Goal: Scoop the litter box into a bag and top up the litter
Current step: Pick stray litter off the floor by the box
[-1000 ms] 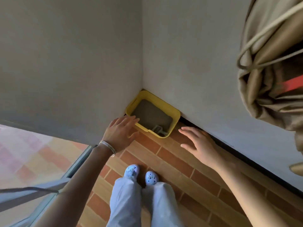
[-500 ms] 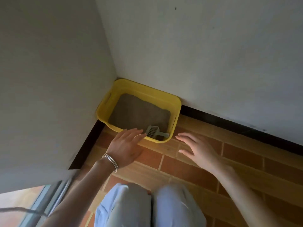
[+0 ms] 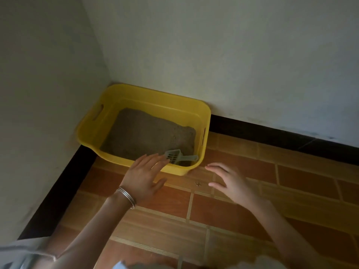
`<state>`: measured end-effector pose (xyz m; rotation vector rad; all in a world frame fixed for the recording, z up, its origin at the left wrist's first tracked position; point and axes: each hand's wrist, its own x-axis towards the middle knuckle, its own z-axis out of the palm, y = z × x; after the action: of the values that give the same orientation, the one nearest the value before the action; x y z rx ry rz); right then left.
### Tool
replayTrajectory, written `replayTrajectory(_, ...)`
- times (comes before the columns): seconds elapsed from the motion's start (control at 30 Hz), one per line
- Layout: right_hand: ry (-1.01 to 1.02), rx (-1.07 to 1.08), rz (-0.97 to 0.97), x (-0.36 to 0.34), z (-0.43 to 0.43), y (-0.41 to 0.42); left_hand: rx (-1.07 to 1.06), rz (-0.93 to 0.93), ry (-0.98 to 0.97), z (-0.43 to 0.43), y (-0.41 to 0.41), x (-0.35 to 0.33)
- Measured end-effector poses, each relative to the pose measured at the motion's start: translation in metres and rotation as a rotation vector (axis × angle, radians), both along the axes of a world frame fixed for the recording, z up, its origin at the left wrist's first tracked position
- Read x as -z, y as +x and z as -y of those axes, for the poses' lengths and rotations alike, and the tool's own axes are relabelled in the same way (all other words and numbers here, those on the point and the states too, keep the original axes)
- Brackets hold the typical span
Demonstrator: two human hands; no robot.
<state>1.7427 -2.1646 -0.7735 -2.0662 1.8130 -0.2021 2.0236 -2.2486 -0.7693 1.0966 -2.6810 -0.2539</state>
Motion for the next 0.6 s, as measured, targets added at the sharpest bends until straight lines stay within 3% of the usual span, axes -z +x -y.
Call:
replayTrajectory(0.1, -0.002, 0.023, 0.029, 0.014, -0.005, -0.004, 0.046, -0.061, -0.017, -0.01, -0.004, 0.008)
replayTrajectory(0.2, 0.02, 0.044, 0.032, 0.044, -0.011, -0.006, 0.044, -0.218, 0.151, -0.026, -0.01, 0.032)
replayTrajectory(0.37, 0.062, 0.079, 0.051, 0.089, -0.019, -0.002, -0.236, -0.706, 0.644, -0.054, -0.03, 0.083)
replayTrajectory(0.5, 0.062, 0.119, 0.06, 0.116, -0.016, -0.001, -0.551, -1.279, 1.227, -0.058, -0.052, 0.117)
replayTrajectory(0.6, 0.042, 0.156, 0.061, 0.134, -0.008, -0.001, -0.657, -1.554, 1.535, -0.049, -0.065, 0.141)
